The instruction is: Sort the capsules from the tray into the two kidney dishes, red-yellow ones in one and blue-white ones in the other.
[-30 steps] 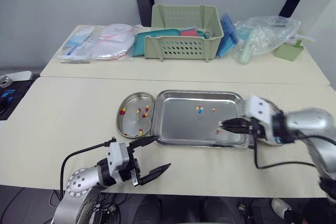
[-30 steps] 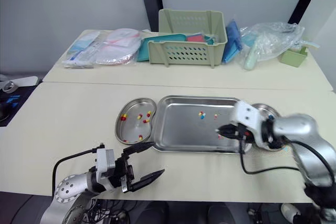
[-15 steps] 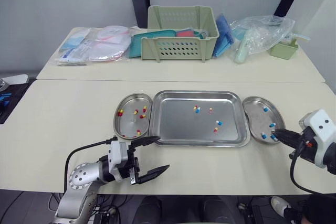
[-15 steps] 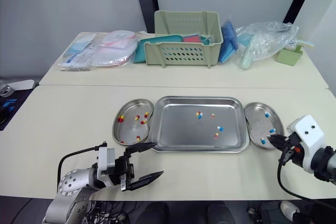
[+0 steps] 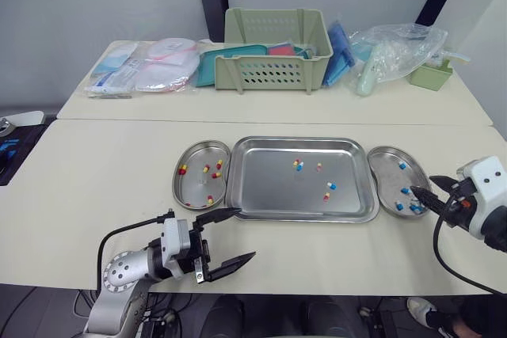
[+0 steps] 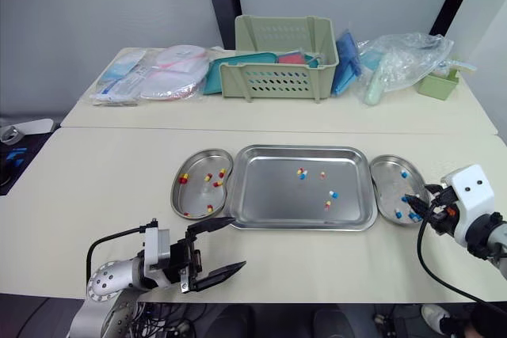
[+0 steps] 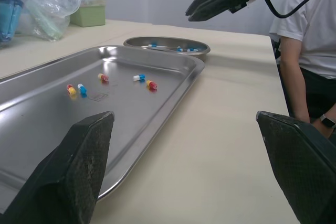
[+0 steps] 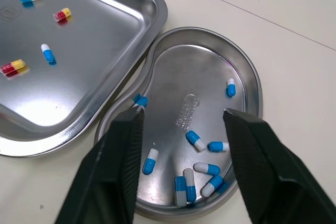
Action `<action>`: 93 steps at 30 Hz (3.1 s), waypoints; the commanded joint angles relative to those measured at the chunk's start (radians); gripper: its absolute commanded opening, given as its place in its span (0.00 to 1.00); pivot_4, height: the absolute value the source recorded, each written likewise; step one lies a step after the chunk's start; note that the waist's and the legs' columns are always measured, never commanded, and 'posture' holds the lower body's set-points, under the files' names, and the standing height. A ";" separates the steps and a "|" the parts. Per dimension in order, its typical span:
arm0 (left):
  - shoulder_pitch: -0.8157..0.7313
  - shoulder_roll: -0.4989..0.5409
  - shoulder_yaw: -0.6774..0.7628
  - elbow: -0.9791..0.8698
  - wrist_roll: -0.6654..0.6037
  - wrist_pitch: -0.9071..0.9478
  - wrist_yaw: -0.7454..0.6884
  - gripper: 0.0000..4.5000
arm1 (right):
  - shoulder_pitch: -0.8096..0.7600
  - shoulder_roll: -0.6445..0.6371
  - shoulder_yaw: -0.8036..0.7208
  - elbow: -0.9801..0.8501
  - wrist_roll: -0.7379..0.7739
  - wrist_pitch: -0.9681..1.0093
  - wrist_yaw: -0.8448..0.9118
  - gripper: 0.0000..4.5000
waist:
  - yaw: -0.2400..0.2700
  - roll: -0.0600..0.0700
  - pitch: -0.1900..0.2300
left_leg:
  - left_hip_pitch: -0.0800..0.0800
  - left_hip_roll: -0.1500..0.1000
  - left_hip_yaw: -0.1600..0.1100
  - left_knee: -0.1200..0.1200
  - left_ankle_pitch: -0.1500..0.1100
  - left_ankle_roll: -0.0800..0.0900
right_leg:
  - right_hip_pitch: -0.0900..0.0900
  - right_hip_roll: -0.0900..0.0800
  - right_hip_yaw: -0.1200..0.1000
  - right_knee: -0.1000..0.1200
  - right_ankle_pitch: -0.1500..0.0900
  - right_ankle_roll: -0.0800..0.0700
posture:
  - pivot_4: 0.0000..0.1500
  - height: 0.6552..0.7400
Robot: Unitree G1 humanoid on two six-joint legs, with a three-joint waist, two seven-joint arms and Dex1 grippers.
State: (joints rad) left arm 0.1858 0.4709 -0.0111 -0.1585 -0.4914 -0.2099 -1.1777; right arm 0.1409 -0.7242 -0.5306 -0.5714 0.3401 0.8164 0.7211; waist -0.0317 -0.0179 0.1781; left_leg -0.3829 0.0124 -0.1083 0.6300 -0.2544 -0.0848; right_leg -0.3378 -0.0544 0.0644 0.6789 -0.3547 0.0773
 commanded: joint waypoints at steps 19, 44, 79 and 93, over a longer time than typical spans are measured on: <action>0.057 0.219 0.469 0.109 0.025 0.296 0.377 1.00 | 0.299 -0.004 -0.090 0.181 0.050 -0.588 0.289 0.98 | -0.002 0.000 0.000 | 0.001 0.000 0.000 -0.001 0.000 0.000 | 0.001 0.000 0.000 0.000 0.000 0.000 | 1.00 1.00; 0.298 0.185 0.474 -0.199 -0.057 0.421 0.348 1.00 | 0.399 0.020 -0.057 0.300 0.026 -0.727 0.298 0.99 | 0.001 -0.002 0.001 | 0.001 0.001 0.001 -0.001 0.000 0.000 | 0.001 0.000 0.001 -0.001 0.000 0.000 | 1.00 1.00; 0.200 0.024 0.072 -0.277 0.054 0.240 0.316 1.00 | -0.055 0.046 0.379 -0.120 0.101 -0.245 -0.066 0.99 | -0.001 -0.002 0.000 | 0.002 0.000 0.000 0.000 0.000 0.000 | 0.001 0.001 0.001 0.000 0.000 0.000 | 1.00 1.00; 0.172 0.009 0.039 -0.244 0.073 0.218 0.321 1.00 | -0.550 0.187 0.798 0.183 -0.114 -0.026 -0.191 0.80 | -0.004 -0.001 0.001 | 0.000 0.000 -0.002 0.000 0.000 0.000 | -0.001 0.000 -0.001 0.001 0.000 0.000 | 1.00 1.00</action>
State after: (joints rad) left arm 0.3552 0.4849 0.0354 -0.3907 -0.4239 0.0306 -0.8577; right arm -0.3745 -0.5446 0.2607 -0.3883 0.2458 0.7808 0.5315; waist -0.0355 -0.0188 0.1786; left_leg -0.3833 0.0124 -0.1100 0.6298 -0.2544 -0.0850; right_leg -0.3393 -0.0543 0.0635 0.6797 -0.3548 0.0771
